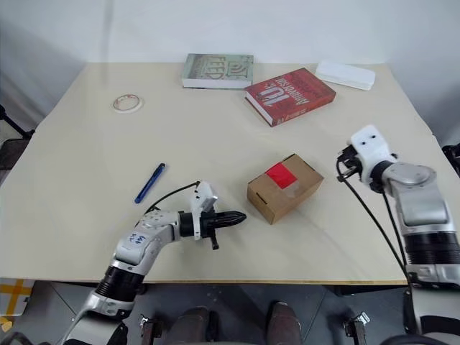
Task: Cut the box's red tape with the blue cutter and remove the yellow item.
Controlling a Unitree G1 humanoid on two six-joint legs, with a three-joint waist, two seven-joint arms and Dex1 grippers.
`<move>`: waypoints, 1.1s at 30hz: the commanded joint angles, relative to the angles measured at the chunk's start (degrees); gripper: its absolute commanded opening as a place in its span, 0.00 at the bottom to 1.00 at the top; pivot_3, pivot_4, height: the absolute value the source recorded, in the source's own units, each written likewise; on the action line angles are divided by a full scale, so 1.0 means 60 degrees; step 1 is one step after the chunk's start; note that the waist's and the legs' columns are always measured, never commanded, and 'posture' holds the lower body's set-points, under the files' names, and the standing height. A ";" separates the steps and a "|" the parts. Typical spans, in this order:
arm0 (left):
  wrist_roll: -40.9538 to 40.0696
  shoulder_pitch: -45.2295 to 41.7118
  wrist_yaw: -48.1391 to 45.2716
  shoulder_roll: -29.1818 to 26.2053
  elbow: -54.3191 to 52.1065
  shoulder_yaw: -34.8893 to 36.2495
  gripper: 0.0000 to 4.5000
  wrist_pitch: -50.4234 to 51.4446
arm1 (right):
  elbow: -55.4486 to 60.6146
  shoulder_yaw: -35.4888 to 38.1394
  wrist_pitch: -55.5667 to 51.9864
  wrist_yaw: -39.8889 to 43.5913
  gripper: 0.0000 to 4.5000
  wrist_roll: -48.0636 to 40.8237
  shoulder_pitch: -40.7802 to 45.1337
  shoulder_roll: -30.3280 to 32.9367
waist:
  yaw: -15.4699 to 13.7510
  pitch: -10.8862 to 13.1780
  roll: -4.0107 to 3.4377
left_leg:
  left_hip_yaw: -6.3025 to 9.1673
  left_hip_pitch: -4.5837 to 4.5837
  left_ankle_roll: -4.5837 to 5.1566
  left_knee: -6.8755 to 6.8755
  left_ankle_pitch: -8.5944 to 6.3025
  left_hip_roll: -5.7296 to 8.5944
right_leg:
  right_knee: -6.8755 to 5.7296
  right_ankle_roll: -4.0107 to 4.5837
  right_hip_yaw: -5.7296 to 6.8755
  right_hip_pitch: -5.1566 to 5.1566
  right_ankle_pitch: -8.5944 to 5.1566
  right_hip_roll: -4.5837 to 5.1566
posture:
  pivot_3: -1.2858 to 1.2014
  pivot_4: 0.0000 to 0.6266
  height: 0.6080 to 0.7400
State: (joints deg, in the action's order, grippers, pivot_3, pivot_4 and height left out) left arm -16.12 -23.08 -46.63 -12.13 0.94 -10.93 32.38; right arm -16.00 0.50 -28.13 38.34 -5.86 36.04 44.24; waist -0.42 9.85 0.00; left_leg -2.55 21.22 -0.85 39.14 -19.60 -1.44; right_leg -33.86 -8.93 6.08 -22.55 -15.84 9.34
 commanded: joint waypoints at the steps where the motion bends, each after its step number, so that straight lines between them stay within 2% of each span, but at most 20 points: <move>1: 0.0248 -0.0112 0.0682 0.0545 0.0182 -0.0133 0.01 -0.0754 | -0.0015 -0.0069 0.0358 0.0530 0.00 -0.0102 0.0326 -0.0122 | -0.0027 0.0000 0.0000 | 0.0000 0.0000 0.0000 0.0000 0.0000 0.0000 | 0.0000 0.0000 0.0000 0.0000 0.0000 0.0000 | 0.52 0.24 1.00; 3: 0.0507 -0.0334 0.1220 0.0939 0.0660 -0.0073 0.01 -0.1301 | 0.0670 -0.0136 -0.0038 0.1058 0.00 -0.0433 0.0124 -0.0179 | -0.0094 0.0000 0.0000 | 0.0001 0.0000 0.0000 0.0000 0.0000 0.0000 | 0.0000 0.0000 0.0002 0.0000 0.0000 0.0000 | 0.52 0.24 1.00; 8: 0.0968 -0.1037 0.1920 0.1431 0.2069 0.0078 0.01 -0.2531 | 0.4236 0.0274 -0.1970 0.2547 0.00 -0.1727 -0.2034 0.1092 | -0.0304 -0.0001 0.0000 | 0.0013 0.0007 0.0000 0.0000 -0.0001 0.0001 | 0.0004 -0.0002 0.0014 0.0000 0.0002 -0.0001 | 0.52 0.24 1.00; 16: 0.0951 -0.2188 0.1568 0.2172 0.3633 0.0032 0.01 -0.3262 | 0.7787 0.2153 -0.4159 0.2095 0.00 -0.2826 -0.4968 0.1490 | -0.0317 0.0002 0.0007 | 0.0004 0.0005 0.0002 0.0012 -0.0001 0.0000 | 0.0014 0.0011 0.0011 0.0006 0.0011 -0.0001 | 0.52 0.24 1.00; 22: 0.1160 -0.2966 0.0985 0.2433 0.4945 -0.0067 0.01 -0.3951 | 0.9701 0.3041 -0.5351 0.1573 0.00 -0.3313 -0.6282 0.1337 | -0.0411 0.0006 0.0013 | 0.0002 0.0008 0.0004 0.0010 -0.0004 0.0001 | 0.0020 0.0012 0.0011 0.0001 0.0011 -0.0001 | 0.52 0.24 1.00; 28: 0.1217 -0.3358 0.0615 0.2236 0.5672 0.0237 0.01 -0.4247 | 0.9898 0.3469 -0.5214 0.0836 0.00 -0.3073 -0.7122 0.0768 | -0.0421 0.0012 0.0023 | -0.0001 0.0016 0.0010 0.0010 -0.0007 0.0003 | 0.0028 0.0012 0.0011 -0.0002 0.0011 0.0000 | 0.52 0.24 1.00; 31: 0.1280 -0.3144 0.0646 0.1797 0.5358 0.0382 0.01 -0.4140 | 0.9682 0.3901 -0.4768 0.0651 0.00 -0.2873 -0.7459 0.0658 | -0.0421 0.0012 0.0022 | 0.0003 0.0015 0.0009 0.0009 -0.0007 0.0002 | 0.0021 0.0012 0.0012 -0.0003 0.0012 -0.0001 | 0.52 0.24 1.00; 33: 0.1178 -0.2813 0.0665 0.1277 0.4743 0.0615 0.01 -0.3817 | 0.8852 0.4646 -0.4085 0.0469 0.00 -0.2534 -0.7884 0.0442 | -0.0418 0.0013 0.0025 | 0.0002 0.0014 0.0009 0.0008 -0.0007 0.0002 | 0.0019 0.0012 0.0012 -0.0004 0.0012 -0.0001 | 0.52 0.24 1.00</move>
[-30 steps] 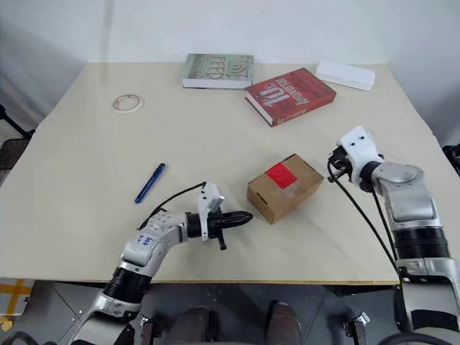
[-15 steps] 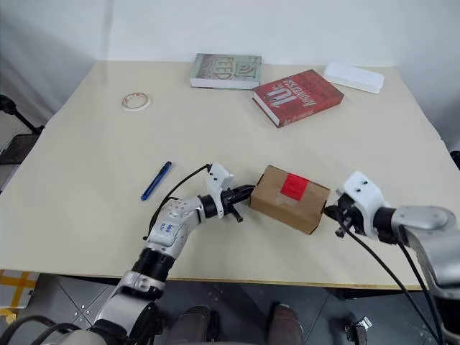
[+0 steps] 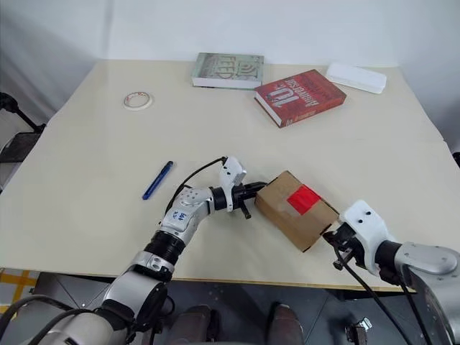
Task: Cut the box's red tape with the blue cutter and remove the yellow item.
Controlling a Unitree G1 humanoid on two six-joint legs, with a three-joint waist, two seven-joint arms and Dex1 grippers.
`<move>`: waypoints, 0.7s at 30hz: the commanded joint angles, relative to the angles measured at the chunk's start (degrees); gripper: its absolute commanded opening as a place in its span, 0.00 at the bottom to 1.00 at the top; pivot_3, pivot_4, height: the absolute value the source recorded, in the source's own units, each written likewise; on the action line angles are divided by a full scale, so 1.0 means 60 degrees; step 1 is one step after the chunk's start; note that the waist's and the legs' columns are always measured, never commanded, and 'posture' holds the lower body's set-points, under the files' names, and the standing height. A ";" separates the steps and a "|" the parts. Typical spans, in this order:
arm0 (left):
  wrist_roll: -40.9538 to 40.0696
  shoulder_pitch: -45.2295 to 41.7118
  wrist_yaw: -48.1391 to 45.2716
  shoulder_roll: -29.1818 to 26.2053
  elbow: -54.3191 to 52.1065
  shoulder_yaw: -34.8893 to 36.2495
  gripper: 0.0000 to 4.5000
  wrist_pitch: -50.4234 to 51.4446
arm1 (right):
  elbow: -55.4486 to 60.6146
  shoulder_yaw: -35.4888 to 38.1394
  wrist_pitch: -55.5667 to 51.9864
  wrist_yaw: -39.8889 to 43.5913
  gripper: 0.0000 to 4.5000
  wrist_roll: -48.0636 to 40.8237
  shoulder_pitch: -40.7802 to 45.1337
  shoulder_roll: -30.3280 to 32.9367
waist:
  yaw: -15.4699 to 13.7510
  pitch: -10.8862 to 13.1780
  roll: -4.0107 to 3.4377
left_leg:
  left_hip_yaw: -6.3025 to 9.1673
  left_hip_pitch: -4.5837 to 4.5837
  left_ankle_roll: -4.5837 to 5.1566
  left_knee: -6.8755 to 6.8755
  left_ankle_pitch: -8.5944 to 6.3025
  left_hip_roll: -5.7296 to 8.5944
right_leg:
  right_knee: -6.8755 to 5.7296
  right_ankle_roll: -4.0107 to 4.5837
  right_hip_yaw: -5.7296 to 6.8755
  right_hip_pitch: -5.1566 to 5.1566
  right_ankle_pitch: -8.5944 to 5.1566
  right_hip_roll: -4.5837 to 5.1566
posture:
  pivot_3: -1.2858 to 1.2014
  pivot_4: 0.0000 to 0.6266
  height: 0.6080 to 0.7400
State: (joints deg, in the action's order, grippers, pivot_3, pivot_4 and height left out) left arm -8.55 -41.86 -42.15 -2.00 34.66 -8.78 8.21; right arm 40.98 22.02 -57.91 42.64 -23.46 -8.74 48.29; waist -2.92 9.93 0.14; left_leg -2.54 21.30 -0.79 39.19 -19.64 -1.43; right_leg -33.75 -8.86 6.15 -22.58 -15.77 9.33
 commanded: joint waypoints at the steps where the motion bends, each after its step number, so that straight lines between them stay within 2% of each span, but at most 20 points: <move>1: -0.0157 0.0514 -0.0109 -0.0676 -0.1250 0.0352 0.01 0.0375 | -0.1178 0.1372 0.1460 -0.0366 0.00 0.0694 -0.0650 -0.0312 | 0.0003 0.0002 0.0004 | 0.0001 -0.0001 0.0000 0.0000 0.0000 -0.0001 | 0.0000 0.0000 0.0000 0.0001 0.0000 0.0000 | 0.52 0.24 1.00; 3: -0.0292 0.0867 -0.0178 -0.1084 -0.1955 0.0463 0.01 0.0723 | -0.2103 0.1740 0.2336 -0.0556 0.00 0.1103 -0.0836 -0.0360 | 0.0022 0.0002 0.0004 | -0.0003 -0.0003 0.0000 -0.0001 0.0000 -0.0001 | -0.0002 -0.0002 -0.0001 0.0002 0.0001 0.0000 | 0.52 0.24 1.00; 5: -0.0403 0.1423 -0.0366 -0.1633 -0.3070 0.0472 0.01 0.1236 | -0.3305 0.2018 0.3057 -0.0851 0.00 0.1219 -0.0271 -0.0347 | 0.0102 0.0002 0.0004 | -0.0009 -0.0011 0.0000 -0.0003 0.0000 -0.0001 | -0.0005 -0.0003 -0.0004 0.0002 0.0001 0.0000 | 0.52 0.24 1.00; 6: -0.0425 0.1651 -0.0389 -0.1843 -0.3532 0.0460 0.10 0.1435 | -0.3778 0.2093 0.3290 -0.0952 0.00 0.1201 0.0055 -0.0326 | 0.0182 0.0001 0.0001 | -0.0015 -0.0018 0.0000 -0.0003 0.0000 -0.0002 | -0.0010 -0.0002 -0.0009 0.0003 0.0001 0.0000 | 0.52 0.24 1.00; 9: -0.1392 0.2415 -0.0755 -0.2549 -0.5374 0.0651 0.26 0.3548 | -0.4345 0.2310 0.2749 -0.0781 0.13 -0.0089 0.1814 -0.0454 | 0.0318 0.0004 -0.0008 | -0.0029 -0.0025 0.0003 0.0001 0.0009 -0.0008 | -0.0015 0.0004 -0.0019 0.0002 0.0005 0.0001 | 0.52 0.24 1.00; 11: -0.1643 0.2839 -0.0748 -0.2850 -0.6189 0.0785 0.42 0.3983 | -0.4267 0.2060 0.3356 -0.0542 0.28 -0.0189 0.2271 -0.0483 | 0.0316 0.0005 -0.0013 | -0.0025 -0.0030 -0.0005 0.0001 0.0014 -0.0019 | -0.0027 0.0009 -0.0019 0.0000 0.0008 -0.0003 | 0.52 0.24 1.00; 15: -0.2154 0.3998 -0.0711 -0.3141 -0.7313 0.1600 0.71 0.3459 | -0.4430 0.1304 0.3806 -0.0170 0.60 -0.0369 0.2963 -0.0473 | 0.0285 0.0004 -0.0014 | -0.0014 -0.0034 -0.0018 -0.0007 0.0012 -0.0033 | -0.0033 0.0012 -0.0013 -0.0001 0.0009 -0.0017 | 0.52 0.24 1.00; 19: -0.3133 0.6293 -0.1229 -0.4215 -0.8978 0.3136 0.99 0.3553 | -0.5086 0.0226 0.4251 0.1181 0.92 -0.0909 0.4129 -0.0332 | 0.0373 0.0007 -0.0019 | -0.0032 -0.0023 -0.0011 -0.0008 0.0003 -0.0034 | -0.0016 0.0012 -0.0020 -0.0012 0.0009 -0.0016 | 0.52 0.24 1.00; 20: -0.3306 0.6553 -0.1238 -0.4366 -0.9191 0.3362 1.00 0.3551 | -0.5232 0.0143 0.4299 0.1315 1.00 -0.0954 0.4286 -0.0313 | 0.0392 0.0012 -0.0017 | -0.0030 -0.0023 -0.0011 -0.0008 0.0001 -0.0036 | -0.0020 0.0012 -0.0020 -0.0012 0.0009 -0.0016 | 0.52 0.24 1.00; 21: -0.3445 0.6749 -0.1151 -0.4462 -0.9304 0.3667 1.00 0.3496 | -0.5478 0.0072 0.4466 0.1397 1.00 -0.0873 0.4441 -0.0271 | 0.0378 0.0013 -0.0018 | -0.0030 -0.0021 -0.0013 -0.0008 -0.0001 -0.0039 | -0.0017 0.0012 -0.0018 -0.0013 0.0009 -0.0016 | 0.52 0.24 1.00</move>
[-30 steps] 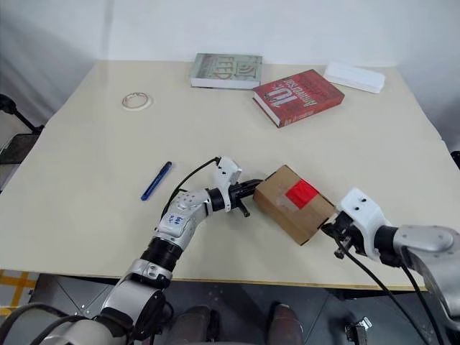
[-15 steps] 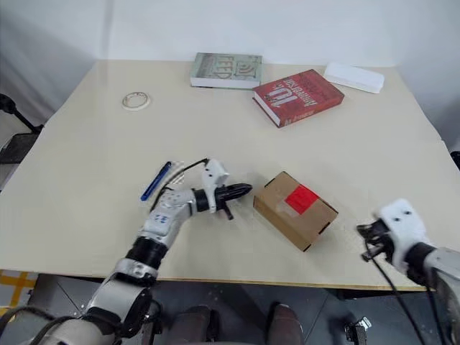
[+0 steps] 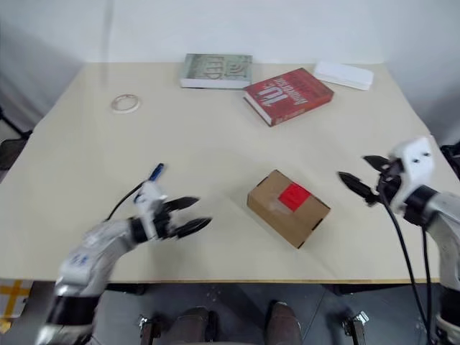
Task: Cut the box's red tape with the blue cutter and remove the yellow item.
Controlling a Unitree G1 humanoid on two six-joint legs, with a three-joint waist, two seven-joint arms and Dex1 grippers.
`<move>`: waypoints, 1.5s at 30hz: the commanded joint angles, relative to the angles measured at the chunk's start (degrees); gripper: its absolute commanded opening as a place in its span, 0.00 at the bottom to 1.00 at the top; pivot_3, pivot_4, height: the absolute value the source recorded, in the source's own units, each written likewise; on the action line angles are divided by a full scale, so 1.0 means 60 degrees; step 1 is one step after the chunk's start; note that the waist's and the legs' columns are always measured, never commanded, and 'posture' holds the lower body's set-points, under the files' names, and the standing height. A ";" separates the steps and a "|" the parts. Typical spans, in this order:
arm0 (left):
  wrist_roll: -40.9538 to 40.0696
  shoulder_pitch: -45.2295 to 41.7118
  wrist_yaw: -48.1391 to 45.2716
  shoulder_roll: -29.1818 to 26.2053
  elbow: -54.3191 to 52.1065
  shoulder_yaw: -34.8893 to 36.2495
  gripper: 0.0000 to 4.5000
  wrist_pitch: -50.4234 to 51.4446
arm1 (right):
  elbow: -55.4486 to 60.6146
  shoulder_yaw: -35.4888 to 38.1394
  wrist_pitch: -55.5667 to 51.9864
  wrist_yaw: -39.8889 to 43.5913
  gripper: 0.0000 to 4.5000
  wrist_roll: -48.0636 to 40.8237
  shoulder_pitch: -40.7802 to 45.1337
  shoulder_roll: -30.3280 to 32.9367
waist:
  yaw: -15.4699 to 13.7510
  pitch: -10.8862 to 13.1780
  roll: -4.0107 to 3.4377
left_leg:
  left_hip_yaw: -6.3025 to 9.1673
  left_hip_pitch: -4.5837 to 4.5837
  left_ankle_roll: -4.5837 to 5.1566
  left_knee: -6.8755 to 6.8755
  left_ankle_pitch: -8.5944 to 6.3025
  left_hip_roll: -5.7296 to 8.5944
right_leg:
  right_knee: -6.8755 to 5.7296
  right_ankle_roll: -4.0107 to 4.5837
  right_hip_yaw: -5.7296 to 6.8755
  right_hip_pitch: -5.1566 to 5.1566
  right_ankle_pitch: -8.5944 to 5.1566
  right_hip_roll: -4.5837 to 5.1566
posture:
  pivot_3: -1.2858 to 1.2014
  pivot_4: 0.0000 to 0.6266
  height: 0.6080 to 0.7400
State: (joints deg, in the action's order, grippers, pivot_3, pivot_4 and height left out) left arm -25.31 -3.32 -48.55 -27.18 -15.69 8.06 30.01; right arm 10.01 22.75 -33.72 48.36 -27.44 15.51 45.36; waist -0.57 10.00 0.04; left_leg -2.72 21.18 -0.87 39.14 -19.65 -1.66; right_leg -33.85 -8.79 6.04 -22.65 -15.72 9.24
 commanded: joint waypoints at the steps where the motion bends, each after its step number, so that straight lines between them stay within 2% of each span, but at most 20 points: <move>1: -0.0782 0.0544 0.0019 -0.0345 -0.0992 0.1266 1.00 -0.0234 | -0.0598 -0.0127 0.0676 0.0618 1.00 -0.0103 0.0519 0.0293 | -0.0079 0.0001 -0.0001 | 0.0002 -0.0001 0.0000 0.0002 0.0000 0.0000 | -0.0001 0.0000 0.0003 0.0000 0.0000 0.0000 | 0.52 0.24 1.00; 5: -0.0910 0.1220 0.0612 -0.0578 -0.1022 0.2844 1.00 -0.0555 | -0.1639 0.0013 0.1873 0.1536 1.00 -0.0269 0.0832 0.0245 | -0.0148 0.0001 -0.0001 | 0.0006 0.0001 0.0007 0.0010 0.0001 0.0005 | 0.0004 0.0005 0.0003 0.0010 0.0001 0.0002 | 0.52 0.24 1.00; 11: -0.1357 0.2787 0.0986 -0.0727 -0.1445 0.4898 1.00 -0.0598 | -0.2571 0.0001 0.2902 0.3041 1.00 -0.0325 0.0621 0.0765 | -0.0097 0.0002 -0.0002 | -0.0016 -0.0003 0.0008 -0.0002 -0.0021 -0.0001 | 0.0005 0.0003 0.0004 -0.0004 0.0001 0.0001 | 0.52 0.24 1.00; 14: -0.1363 0.3310 0.1255 -0.0846 -0.1489 0.5537 1.00 -0.0407 | -0.2570 -0.0017 0.2883 0.3353 1.00 -0.0574 0.0684 0.0822 | -0.0113 0.0002 -0.0001 | -0.0024 -0.0009 0.0009 -0.0001 -0.0022 -0.0003 | 0.0007 0.0004 0.0004 -0.0003 0.0001 0.0001 | 0.52 0.24 1.00; 16: -0.1297 0.3319 0.1369 -0.0970 -0.1329 0.5548 1.00 -0.0371 | -0.2465 -0.0070 0.2776 0.3464 1.00 -0.0671 0.0674 0.0841 | -0.0092 0.0003 0.0000 | -0.0028 -0.0014 0.0008 0.0005 -0.0022 -0.0009 | 0.0002 0.0010 0.0004 -0.0003 0.0002 0.0001 | 0.52 0.24 1.00; 20: -0.1519 0.2286 0.2217 -0.1016 -0.0957 0.4941 1.00 0.0304 | -0.1535 0.0051 0.2407 0.4051 1.00 -0.1212 0.0329 0.1163 | -0.0184 0.0005 -0.0005 | -0.0025 -0.0007 0.0008 0.0006 -0.0022 -0.0007 | 0.0001 0.0012 0.0004 -0.0005 0.0002 0.0002 | 0.52 0.24 1.00; 26: -0.0595 0.0500 0.2593 -0.1288 0.0553 0.3304 1.00 0.0241 | -0.0431 0.0560 0.1955 0.4103 1.00 -0.1865 -0.0120 0.1515 | -0.0139 0.0005 -0.0003 | -0.0025 -0.0008 0.0004 0.0005 -0.0023 -0.0007 | -0.0001 0.0010 0.0007 -0.0005 0.0003 0.0000 | 0.52 0.24 1.00; 30: 0.0176 -0.1049 0.2545 -0.1108 0.1969 0.1815 1.00 -0.0143 | 0.0150 0.0607 0.1732 0.3493 1.00 -0.2039 -0.0166 0.1351 | -0.0139 0.0006 -0.0001 | -0.0035 -0.0011 0.0004 0.0006 -0.0024 -0.0005 | -0.0003 0.0009 0.0007 -0.0005 0.0003 0.0000 | 0.52 0.24 1.00; 33: 0.0404 -0.1686 0.2580 -0.1007 0.2689 0.1367 1.00 -0.0233 | 0.0477 0.0662 0.1551 0.3160 1.00 -0.2143 -0.0346 0.1295 | -0.0117 0.0008 0.0004 | -0.0036 -0.0010 0.0002 0.0004 -0.0025 -0.0007 | -0.0002 0.0006 0.0007 -0.0010 0.0005 0.0000 | 0.52 0.24 1.00; 38: 0.0910 -0.2311 0.2586 -0.0922 0.3761 0.0564 1.00 -0.0122 | 0.0852 0.0905 0.1486 0.2873 1.00 -0.2235 -0.0849 0.1290 | -0.0140 0.0009 0.0005 | -0.0046 -0.0008 -0.0003 -0.0001 -0.0029 -0.0007 | 0.0001 -0.0001 0.0015 -0.0016 0.0009 0.0001 | 0.52 0.24 1.00; 43: 0.1159 -0.2211 0.2988 -0.0974 0.3715 0.0317 1.00 0.0879 | 0.1187 0.1221 0.1393 0.2530 1.00 -0.2435 -0.1210 0.1280 | -0.0164 0.0004 -0.0002 | -0.0045 -0.0025 0.0001 0.0008 -0.0026 -0.0004 | -0.0004 -0.0003 0.0013 0.0002 0.0010 0.0003 | 0.52 0.24 1.00; 44: 0.1230 -0.2063 0.3035 -0.1028 0.3553 0.0325 0.91 0.0886 | 0.1207 0.1256 0.1408 0.2526 1.00 -0.2434 -0.1296 0.1292 | -0.0154 0.0004 -0.0002 | -0.0046 -0.0038 0.0001 0.0008 -0.0027 -0.0004 | -0.0006 -0.0003 0.0010 0.0011 0.0010 0.0003 | 0.52 0.24 1.00; 45: 0.1275 -0.1956 0.3072 -0.1060 0.3424 0.0330 0.87 0.0879 | 0.1214 0.1284 0.1424 0.2525 1.00 -0.2437 -0.1360 0.1303 | -0.0147 0.0004 -0.0002 | -0.0046 -0.0044 0.0001 0.0007 -0.0027 -0.0006 | -0.0006 -0.0003 0.0010 0.0016 0.0010 0.0003 | 0.52 0.24 1.00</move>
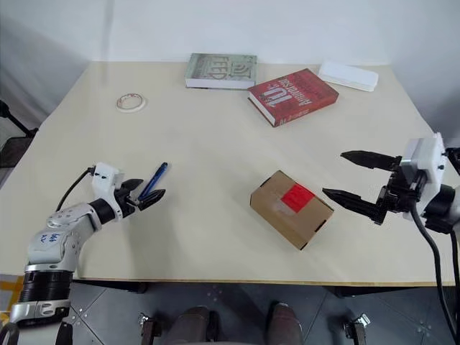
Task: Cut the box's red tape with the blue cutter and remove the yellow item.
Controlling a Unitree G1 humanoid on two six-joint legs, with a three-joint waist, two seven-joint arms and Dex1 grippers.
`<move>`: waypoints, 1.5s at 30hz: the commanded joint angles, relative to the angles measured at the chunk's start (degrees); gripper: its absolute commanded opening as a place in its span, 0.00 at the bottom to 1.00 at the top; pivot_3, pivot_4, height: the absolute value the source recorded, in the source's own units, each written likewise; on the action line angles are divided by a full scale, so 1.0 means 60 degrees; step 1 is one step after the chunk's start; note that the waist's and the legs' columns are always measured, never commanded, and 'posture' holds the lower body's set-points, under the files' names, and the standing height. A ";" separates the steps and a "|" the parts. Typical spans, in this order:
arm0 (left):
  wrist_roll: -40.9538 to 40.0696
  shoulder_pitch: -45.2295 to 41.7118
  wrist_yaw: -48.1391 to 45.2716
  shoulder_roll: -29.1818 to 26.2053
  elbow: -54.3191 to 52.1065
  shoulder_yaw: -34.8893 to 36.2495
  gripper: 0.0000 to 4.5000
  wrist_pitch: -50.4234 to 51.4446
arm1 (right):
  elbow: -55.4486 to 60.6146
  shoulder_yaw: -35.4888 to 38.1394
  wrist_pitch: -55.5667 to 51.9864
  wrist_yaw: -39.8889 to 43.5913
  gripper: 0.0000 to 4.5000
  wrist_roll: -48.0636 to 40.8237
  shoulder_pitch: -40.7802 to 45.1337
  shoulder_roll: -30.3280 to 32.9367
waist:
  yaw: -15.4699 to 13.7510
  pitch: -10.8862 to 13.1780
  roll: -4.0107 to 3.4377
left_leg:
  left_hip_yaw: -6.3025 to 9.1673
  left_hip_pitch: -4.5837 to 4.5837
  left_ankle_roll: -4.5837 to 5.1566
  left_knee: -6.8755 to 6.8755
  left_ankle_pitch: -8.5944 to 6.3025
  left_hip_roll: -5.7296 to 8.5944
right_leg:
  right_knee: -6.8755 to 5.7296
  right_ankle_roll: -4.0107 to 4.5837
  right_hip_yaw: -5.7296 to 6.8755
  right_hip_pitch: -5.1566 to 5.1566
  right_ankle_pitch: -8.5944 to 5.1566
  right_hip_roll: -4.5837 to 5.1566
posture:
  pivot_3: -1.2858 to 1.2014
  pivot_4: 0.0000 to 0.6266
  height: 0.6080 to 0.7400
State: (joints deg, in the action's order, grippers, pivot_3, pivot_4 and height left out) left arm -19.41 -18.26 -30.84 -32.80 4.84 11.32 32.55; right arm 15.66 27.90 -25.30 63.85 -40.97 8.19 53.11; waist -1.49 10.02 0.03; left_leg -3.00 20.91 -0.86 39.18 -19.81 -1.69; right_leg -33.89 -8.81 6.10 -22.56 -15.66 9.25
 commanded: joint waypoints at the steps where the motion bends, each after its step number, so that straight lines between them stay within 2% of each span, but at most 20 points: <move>1: 0.0312 0.0664 0.0153 -0.0199 -0.0118 -0.0221 0.81 0.0645 | 0.0274 0.0419 0.0041 -0.0062 1.00 -0.0172 -0.0178 0.0017 | 0.0031 -0.0001 -0.0002 | 0.0001 -0.0002 0.0000 0.0000 0.0000 -0.0001 | 0.0000 0.0000 0.0000 0.0000 0.0000 0.0000 | 0.52 0.24 1.00; 12: 0.0362 0.0833 0.0400 -0.0387 -0.0535 -0.0229 0.10 0.1442 | -0.0231 -0.0050 0.0230 0.0087 1.00 -0.0060 0.0490 0.0081 | 0.0030 -0.0017 -0.0029 | -0.0026 -0.0036 0.0001 -0.0012 -0.0006 -0.0002 | -0.0001 0.0000 -0.0023 0.0009 0.0000 0.0000 | 0.52 0.24 1.00; 16: -0.0024 0.0868 0.0047 -0.0363 -0.0662 0.0048 0.09 0.1419 | 0.0013 -0.0330 0.0074 0.0044 1.00 -0.0248 0.0716 -0.0046 | 0.0038 -0.0018 -0.0030 | -0.0028 -0.0038 0.0001 -0.0013 -0.0009 -0.0002 | -0.0002 0.0000 -0.0023 0.0009 0.0000 0.0001 | 0.52 0.24 1.00; 23: -0.0620 0.1681 -0.2611 -0.0946 -0.1367 0.0086 0.09 -0.0671 | 0.0947 -0.0999 -0.0351 -0.0838 1.00 -0.0715 0.1504 -0.0469 | 0.0042 -0.0016 -0.0029 | -0.0039 -0.0034 -0.0003 -0.0013 -0.0014 -0.0007 | 0.0001 0.0000 -0.0023 -0.0003 0.0000 0.0001 | 0.52 0.24 1.00; 26: -0.0776 0.1908 -0.3241 -0.1166 -0.1570 0.0025 0.09 -0.0917 | 0.1254 -0.1106 -0.0577 -0.1143 1.00 -0.0922 0.1668 -0.0588 | 0.0008 -0.0014 -0.0025 | -0.0040 -0.0004 -0.0003 -0.0012 -0.0014 -0.0011 | 0.0001 0.0003 -0.0021 -0.0030 -0.0001 0.0000 | 0.52 0.24 1.00; 29: -0.0600 0.2052 -0.3924 -0.1678 -0.2008 -0.0361 0.09 -0.1093 | 0.1859 -0.1982 -0.1317 -0.1830 1.00 -0.0867 0.2131 -0.0564 | 0.0018 -0.0005 -0.0010 | -0.0030 0.0029 -0.0002 -0.0005 -0.0015 -0.0010 | 0.0003 0.0003 -0.0013 -0.0046 0.0000 0.0001 | 0.52 0.24 1.00; 33: -0.0536 0.2299 -0.4462 -0.1823 -0.2803 -0.0872 0.09 -0.1686 | 0.2521 -0.2803 -0.1941 -0.2376 1.00 -0.0969 0.2489 -0.0718 | 0.0029 -0.0005 -0.0010 | -0.0033 0.0043 -0.0001 -0.0008 -0.0016 -0.0011 | 0.0001 0.0004 -0.0013 -0.0069 0.0000 0.0001 | 0.52 0.24 1.00; 38: 0.0382 0.2788 -0.4906 -0.2296 -0.3301 -0.1817 0.09 -0.2628 | 0.3153 -0.4100 -0.3694 -0.3399 1.00 -0.1112 0.3055 -0.0708 | 0.0045 -0.0004 -0.0009 | -0.0051 0.0060 0.0003 -0.0013 -0.0023 -0.0014 | -0.0004 0.0004 -0.0013 -0.0105 0.0000 0.0001 | 0.52 0.24 1.00; 40: 0.0752 0.2910 -0.4971 -0.2371 -0.3391 -0.2245 0.09 -0.2890 | 0.3409 -0.5074 -0.3965 -0.3384 0.91 -0.0452 0.3497 -0.0566 | 0.0044 -0.0005 -0.0009 | -0.0060 0.0063 0.0004 -0.0012 -0.0023 -0.0014 | -0.0012 0.0005 -0.0015 -0.0116 0.0000 0.0001 | 0.52 0.24 1.00; 42: 0.0972 0.2986 -0.5116 -0.2521 -0.3681 -0.2705 0.09 -0.2777 | 0.4070 -0.6623 -0.3804 -0.3416 0.78 0.1045 0.4273 -0.0282 | 0.0056 -0.0004 -0.0012 | -0.0071 0.0063 0.0007 -0.0011 -0.0025 -0.0014 | -0.0012 0.0008 -0.0020 -0.0122 0.0001 0.0003 | 0.52 0.24 1.00; 45: 0.1119 0.2716 -0.4936 -0.2439 -0.3649 -0.2898 0.09 -0.2759 | 0.3967 -0.7738 -0.3676 -0.3690 0.55 0.1824 0.5128 -0.1077 | 0.0062 -0.0008 -0.0015 | -0.0094 0.0066 0.0013 -0.0012 -0.0031 -0.0015 | -0.0025 0.0012 -0.0025 -0.0148 -0.0001 0.0010 | 0.52 0.24 1.00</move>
State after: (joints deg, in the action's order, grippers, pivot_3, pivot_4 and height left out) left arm -14.19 -2.19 -60.09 -47.77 -17.04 -3.31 15.71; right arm 38.23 -16.41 -48.38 42.69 -32.56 37.41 48.33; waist -1.12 9.97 -0.06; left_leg -3.58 21.30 -0.79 39.11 -20.00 -1.79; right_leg -34.04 -8.74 5.96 -23.44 -15.66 9.31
